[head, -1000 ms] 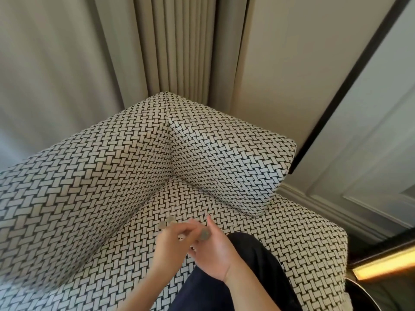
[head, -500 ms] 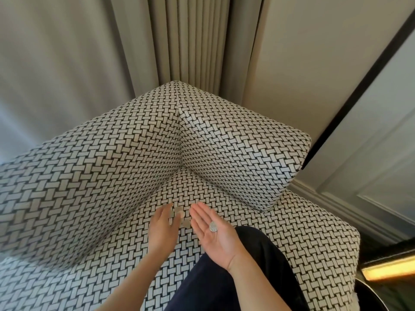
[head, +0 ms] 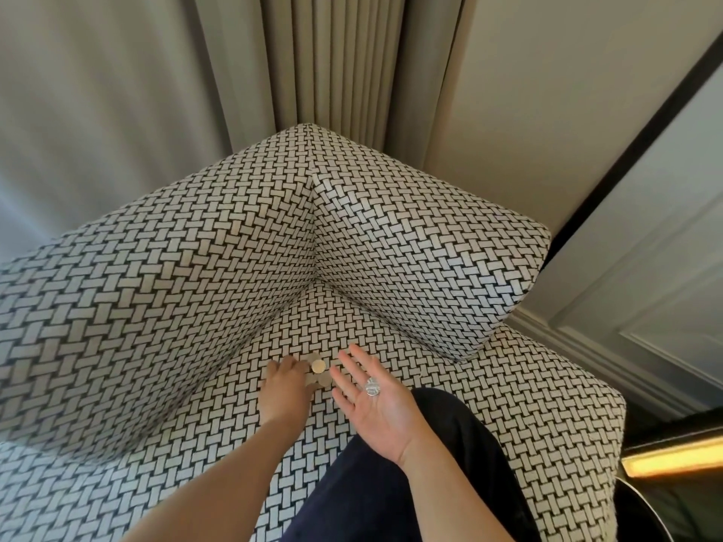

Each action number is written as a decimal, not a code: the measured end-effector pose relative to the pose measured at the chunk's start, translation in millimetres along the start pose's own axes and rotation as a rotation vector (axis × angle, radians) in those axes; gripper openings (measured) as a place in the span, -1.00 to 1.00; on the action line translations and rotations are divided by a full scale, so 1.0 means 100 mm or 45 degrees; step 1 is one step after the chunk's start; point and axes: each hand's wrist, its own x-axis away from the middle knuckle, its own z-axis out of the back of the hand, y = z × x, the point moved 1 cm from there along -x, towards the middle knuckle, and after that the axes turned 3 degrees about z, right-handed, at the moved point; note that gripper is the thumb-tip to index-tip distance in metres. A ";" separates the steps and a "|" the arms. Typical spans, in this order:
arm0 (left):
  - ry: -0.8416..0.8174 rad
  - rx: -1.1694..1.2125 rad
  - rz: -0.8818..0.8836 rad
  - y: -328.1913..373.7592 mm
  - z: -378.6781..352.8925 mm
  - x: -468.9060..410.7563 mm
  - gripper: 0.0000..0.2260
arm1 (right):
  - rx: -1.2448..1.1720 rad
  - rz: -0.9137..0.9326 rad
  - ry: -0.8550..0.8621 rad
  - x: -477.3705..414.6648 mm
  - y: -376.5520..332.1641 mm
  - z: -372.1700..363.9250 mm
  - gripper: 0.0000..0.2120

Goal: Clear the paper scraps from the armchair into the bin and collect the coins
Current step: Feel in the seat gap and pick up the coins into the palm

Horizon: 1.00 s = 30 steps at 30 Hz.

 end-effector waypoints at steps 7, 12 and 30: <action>0.139 0.166 0.015 -0.14 -0.15 0.11 -0.79 | -0.037 -0.025 -0.040 0.00 -0.01 0.00 -0.46; 0.036 0.526 0.268 -0.16 0.03 0.09 -0.92 | -0.042 -0.037 -0.036 0.01 0.00 0.02 -0.58; 0.229 0.936 -0.431 0.46 0.90 0.46 -0.72 | -0.156 -0.026 -0.047 0.13 -0.07 0.04 -0.48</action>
